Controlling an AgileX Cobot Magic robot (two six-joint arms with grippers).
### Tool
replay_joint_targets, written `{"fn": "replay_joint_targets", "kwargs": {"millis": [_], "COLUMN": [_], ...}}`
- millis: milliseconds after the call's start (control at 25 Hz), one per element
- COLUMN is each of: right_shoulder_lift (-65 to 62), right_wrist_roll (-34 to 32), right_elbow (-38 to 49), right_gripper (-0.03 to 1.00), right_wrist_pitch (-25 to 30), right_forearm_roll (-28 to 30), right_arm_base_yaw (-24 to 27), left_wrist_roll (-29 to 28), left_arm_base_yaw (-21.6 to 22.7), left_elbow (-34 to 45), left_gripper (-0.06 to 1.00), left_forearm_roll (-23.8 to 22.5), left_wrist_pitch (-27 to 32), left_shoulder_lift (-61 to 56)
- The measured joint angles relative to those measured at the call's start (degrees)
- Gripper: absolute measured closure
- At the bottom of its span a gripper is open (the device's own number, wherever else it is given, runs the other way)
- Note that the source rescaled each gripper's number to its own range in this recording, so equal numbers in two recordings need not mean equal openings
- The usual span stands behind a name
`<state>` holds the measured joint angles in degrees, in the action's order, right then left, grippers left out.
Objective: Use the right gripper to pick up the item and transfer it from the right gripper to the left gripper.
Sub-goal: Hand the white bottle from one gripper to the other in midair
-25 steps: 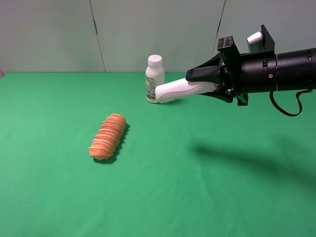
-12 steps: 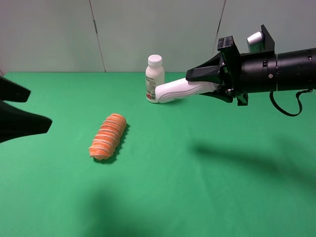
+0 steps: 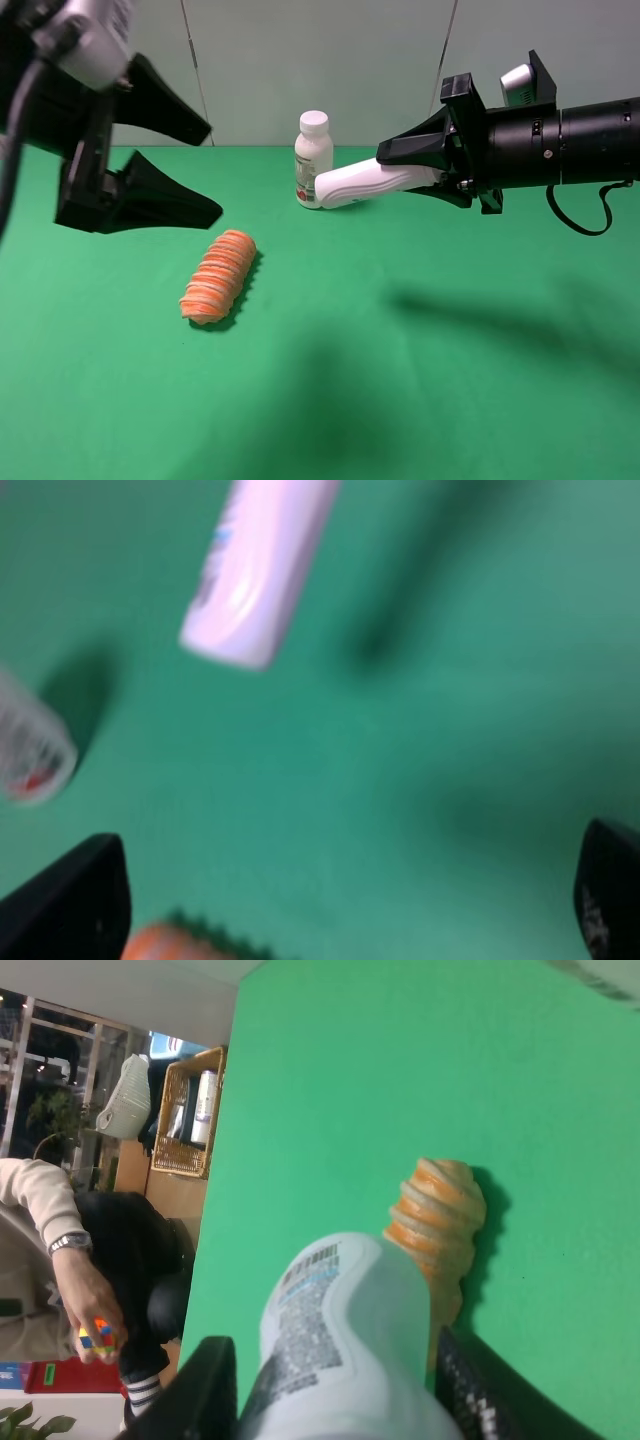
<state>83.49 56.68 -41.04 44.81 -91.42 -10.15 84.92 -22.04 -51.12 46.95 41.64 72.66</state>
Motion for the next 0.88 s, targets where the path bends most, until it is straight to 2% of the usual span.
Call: {"fn": "replay_joint_targets", "kwargs": {"millis": [160,360,680,880], "right_shoulder_lift": [0.0,0.0,0.0,0.0], "right_wrist_roll": [0.0,0.0,0.0,0.0], "right_elbow": [0.0,0.0,0.0,0.0], "right_gripper": [0.96,0.96,0.96,0.96], "right_wrist_pitch": [0.0,0.0,-0.02,-0.19], "right_forearm_roll": [0.0,0.0,0.0,0.11], "right_arm_base_yaw": [0.0,0.0,0.0,0.0], "left_wrist_roll": [6.67,8.89,11.03,11.68], "left_arm_base_yaw": [-3.41,-7.62,-15.93,-19.34], "left_elbow": [-1.14,-1.14,-1.17,-1.17], "left_gripper": [0.06,0.06,0.06,0.06], "left_forearm_roll": [0.06,0.11,0.23,0.23], "left_wrist_pitch": [-1.27,-6.17,-21.5,-27.42], "left_shoulder_lift": [3.81,6.95,13.19,16.99]}}
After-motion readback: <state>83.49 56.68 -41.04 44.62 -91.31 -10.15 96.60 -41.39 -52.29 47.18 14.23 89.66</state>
